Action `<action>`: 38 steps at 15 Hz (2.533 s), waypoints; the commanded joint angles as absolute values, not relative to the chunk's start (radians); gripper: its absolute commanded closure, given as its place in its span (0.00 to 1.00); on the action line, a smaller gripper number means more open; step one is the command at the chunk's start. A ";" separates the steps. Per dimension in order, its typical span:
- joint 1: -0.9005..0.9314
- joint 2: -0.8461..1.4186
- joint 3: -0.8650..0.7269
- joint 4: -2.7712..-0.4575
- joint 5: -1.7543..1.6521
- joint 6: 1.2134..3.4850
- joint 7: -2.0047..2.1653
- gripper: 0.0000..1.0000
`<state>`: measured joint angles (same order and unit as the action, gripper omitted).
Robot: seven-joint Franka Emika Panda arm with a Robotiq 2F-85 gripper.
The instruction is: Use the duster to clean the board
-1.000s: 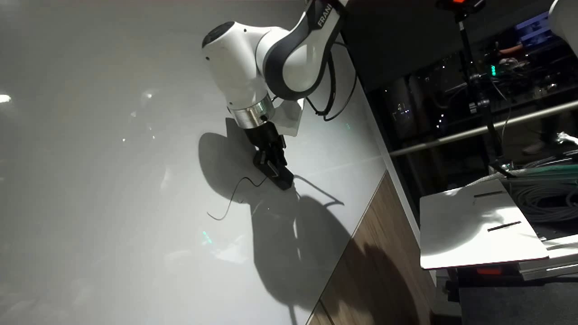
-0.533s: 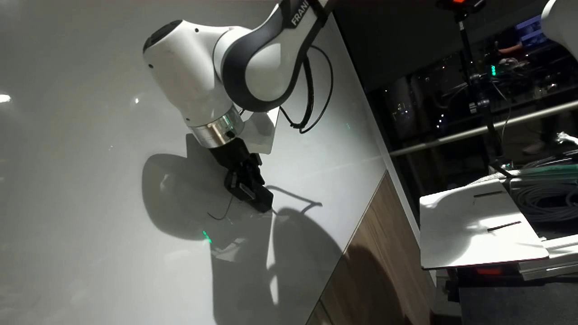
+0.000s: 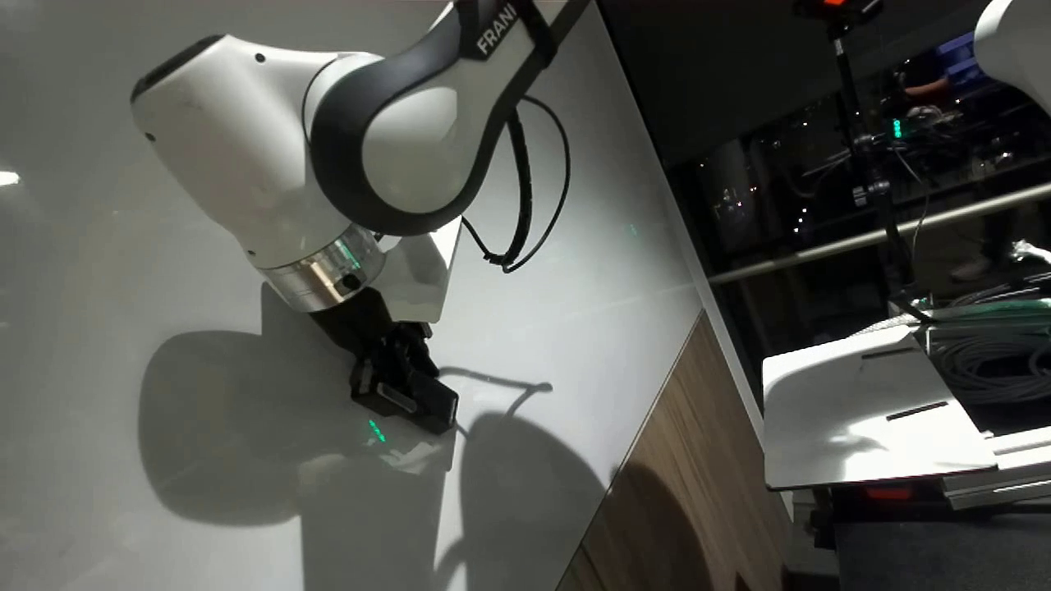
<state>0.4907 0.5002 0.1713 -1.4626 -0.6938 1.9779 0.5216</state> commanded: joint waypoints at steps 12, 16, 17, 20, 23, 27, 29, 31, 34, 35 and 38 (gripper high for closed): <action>0.491 0.563 0.127 -1.118 -0.647 1.717 0.272 0.72; 0.428 0.444 0.125 -1.242 -0.627 1.731 0.275 0.72; 0.401 0.400 0.131 -1.313 -0.601 1.754 0.281 0.72; 0.337 0.293 0.155 -1.550 -0.464 1.798 0.304 0.72; 0.279 0.240 0.159 -1.740 -0.325 1.851 0.269 0.72; 0.229 0.194 0.152 -1.935 -0.236 1.863 0.228 0.72; 0.213 0.171 0.148 -1.997 -0.215 1.796 0.224 0.72; 0.199 0.141 0.144 -2.045 -0.201 1.720 0.212 0.72; 0.170 0.099 0.137 -2.096 -0.165 1.635 0.170 0.72; 0.157 0.087 0.133 -2.122 -0.146 1.623 0.150 0.72; 0.120 0.076 0.111 -2.184 -0.098 1.608 0.090 0.72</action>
